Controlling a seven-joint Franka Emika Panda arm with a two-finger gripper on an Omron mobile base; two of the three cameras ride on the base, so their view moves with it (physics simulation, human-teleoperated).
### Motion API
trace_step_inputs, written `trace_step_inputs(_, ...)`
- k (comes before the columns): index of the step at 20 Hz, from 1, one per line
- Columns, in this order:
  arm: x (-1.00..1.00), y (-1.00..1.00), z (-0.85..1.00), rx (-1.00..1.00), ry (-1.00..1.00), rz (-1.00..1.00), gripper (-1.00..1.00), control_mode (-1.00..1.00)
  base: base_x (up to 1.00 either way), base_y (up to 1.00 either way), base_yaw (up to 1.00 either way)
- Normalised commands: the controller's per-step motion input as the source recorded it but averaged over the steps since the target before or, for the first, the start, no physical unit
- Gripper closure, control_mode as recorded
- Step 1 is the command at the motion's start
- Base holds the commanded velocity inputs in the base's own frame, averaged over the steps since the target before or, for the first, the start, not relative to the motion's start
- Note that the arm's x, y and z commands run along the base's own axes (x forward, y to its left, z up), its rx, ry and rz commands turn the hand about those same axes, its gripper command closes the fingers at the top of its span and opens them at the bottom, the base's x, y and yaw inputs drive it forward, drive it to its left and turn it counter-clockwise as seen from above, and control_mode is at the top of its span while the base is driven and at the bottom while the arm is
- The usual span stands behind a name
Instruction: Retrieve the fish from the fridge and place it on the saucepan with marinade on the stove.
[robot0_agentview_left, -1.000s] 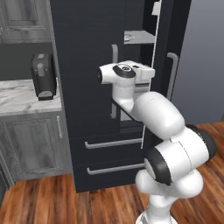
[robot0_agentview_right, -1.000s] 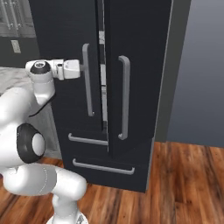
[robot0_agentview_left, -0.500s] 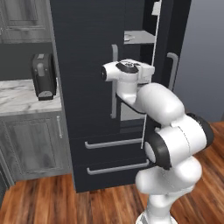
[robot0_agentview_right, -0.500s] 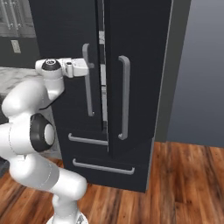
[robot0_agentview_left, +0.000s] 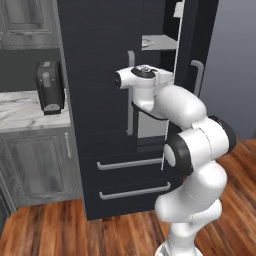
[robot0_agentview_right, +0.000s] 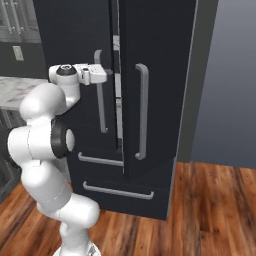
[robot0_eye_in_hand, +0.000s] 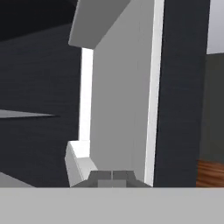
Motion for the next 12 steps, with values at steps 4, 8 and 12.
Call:
trace_step_inputs(4, 0.41, -0.19, -0.03, 0.03, 0.00, 0.00, 1.00, -1.00, 0.00, 0.00, 0.00)
trace_step_inputs(8, 0.14, -0.35, -0.02, 0.01, 0.00, 0.00, 1.00, -1.00, 0.00, 0.00, 0.00)
trace_step_inputs(12, 0.05, -0.30, -0.04, 0.00, 0.00, 0.00, 1.00, -1.00, 0.00, 0.00, 0.00)
